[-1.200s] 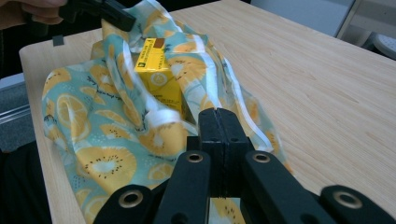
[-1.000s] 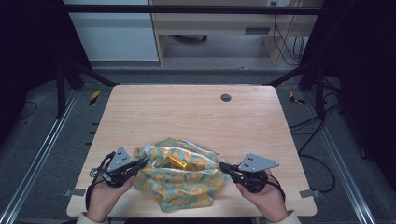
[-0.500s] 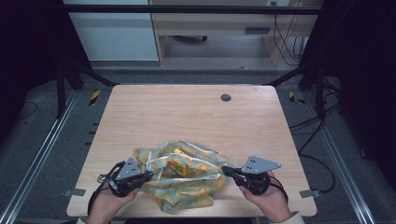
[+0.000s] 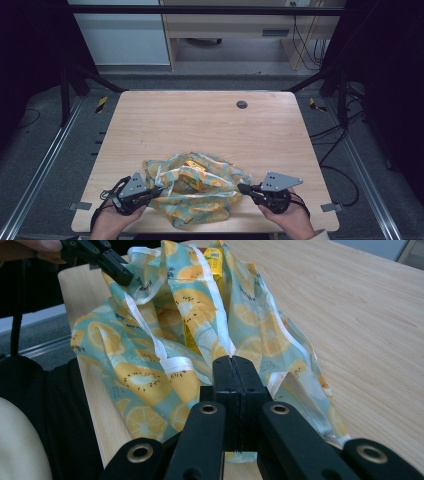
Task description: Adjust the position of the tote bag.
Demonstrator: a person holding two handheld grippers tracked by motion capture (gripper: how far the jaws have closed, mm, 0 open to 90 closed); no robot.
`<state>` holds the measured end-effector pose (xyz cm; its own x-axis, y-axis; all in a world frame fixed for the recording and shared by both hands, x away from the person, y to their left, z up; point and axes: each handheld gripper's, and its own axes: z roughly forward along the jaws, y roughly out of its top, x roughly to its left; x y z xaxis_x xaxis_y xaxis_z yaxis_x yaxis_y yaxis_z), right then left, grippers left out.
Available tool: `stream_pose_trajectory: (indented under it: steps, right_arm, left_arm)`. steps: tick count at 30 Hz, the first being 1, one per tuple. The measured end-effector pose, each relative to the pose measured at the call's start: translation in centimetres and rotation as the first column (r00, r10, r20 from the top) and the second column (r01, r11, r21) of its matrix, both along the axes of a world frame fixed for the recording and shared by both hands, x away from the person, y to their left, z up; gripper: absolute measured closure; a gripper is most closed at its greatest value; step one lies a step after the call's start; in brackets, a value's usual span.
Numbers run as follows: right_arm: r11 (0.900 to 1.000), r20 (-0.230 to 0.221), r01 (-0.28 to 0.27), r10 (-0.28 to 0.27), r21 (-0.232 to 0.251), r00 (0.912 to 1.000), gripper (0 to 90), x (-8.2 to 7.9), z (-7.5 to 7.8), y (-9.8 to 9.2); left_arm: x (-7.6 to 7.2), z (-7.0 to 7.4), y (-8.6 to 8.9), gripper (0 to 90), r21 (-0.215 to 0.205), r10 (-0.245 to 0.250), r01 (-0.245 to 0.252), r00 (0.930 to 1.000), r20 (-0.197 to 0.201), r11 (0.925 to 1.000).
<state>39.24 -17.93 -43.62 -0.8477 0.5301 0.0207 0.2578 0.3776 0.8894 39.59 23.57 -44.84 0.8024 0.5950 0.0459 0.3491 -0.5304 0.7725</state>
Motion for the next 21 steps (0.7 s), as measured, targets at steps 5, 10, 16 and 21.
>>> stream_pose_trajectory:
  steps: [5, 10, 16, 21]
  right_arm:
    - [1.000, -0.008, -0.019, 0.019, -0.007, 0.9998, 90.0, 0.0, -0.2, 0.2]
    - [0.999, -0.035, -0.023, 0.022, -0.040, 0.9992, 90.0, 0.2, -0.7, 0.3]
    - [0.992, -0.093, -0.012, 0.001, -0.126, 0.9956, 90.0, 0.9, -2.2, 0.6]
    - [0.983, -0.128, 0.011, -0.035, -0.185, 0.9911, 90.0, 1.7, -3.2, 0.8]
  left_arm:
    - [0.0, -0.1, 0.2, 90.0, 0.009, 0.000, 0.000, 0.9999, -0.014, 1.0000]
    - [0.1, -1.0, -0.5, 90.0, 0.080, -0.007, 0.009, 0.9993, -0.036, 0.9967]
    - [0.8, -1.9, -1.2, 90.0, 0.147, -0.012, 0.019, 0.9985, -0.053, 0.9890]
    - [1.5, -2.4, -1.7, 90.0, 0.176, -0.007, 0.017, 0.9982, -0.060, 0.9842]
